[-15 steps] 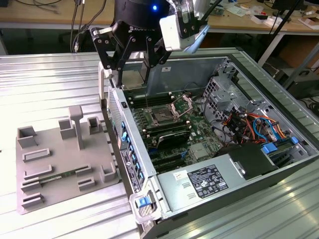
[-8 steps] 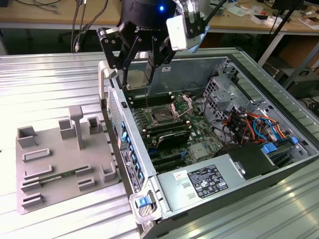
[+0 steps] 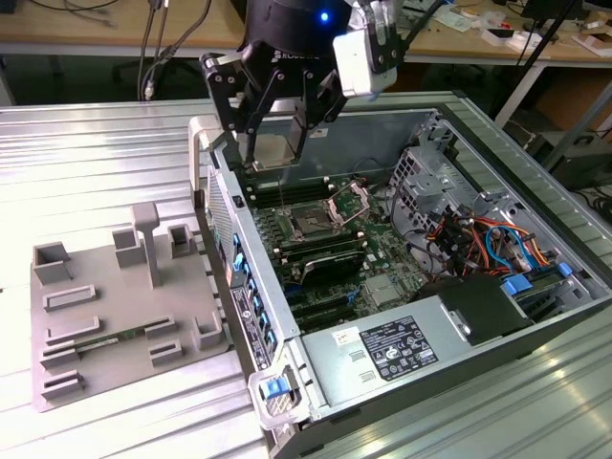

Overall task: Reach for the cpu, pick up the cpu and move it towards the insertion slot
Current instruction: 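Pick up the cpu and move it towards the insertion slot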

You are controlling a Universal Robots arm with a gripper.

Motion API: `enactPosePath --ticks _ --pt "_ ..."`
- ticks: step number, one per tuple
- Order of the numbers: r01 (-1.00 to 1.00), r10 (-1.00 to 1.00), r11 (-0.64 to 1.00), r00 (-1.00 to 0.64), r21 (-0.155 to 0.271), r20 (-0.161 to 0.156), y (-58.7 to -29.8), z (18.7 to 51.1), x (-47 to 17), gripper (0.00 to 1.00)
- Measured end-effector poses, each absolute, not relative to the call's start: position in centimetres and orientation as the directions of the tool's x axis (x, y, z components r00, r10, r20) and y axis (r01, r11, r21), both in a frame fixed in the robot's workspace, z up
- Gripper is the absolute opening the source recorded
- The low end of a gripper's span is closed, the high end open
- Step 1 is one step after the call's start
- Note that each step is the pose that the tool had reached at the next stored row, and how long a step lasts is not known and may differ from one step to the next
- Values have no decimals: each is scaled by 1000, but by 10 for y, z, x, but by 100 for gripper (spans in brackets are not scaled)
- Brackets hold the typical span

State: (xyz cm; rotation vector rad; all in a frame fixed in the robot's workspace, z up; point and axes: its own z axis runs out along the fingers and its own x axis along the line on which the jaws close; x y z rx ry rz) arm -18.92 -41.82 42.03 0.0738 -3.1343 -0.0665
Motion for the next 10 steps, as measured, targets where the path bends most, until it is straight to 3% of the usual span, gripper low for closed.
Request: enactPosePath --ticks 10 --pt "-47 -47 998 -999 43 5 -418 420 -178 55"
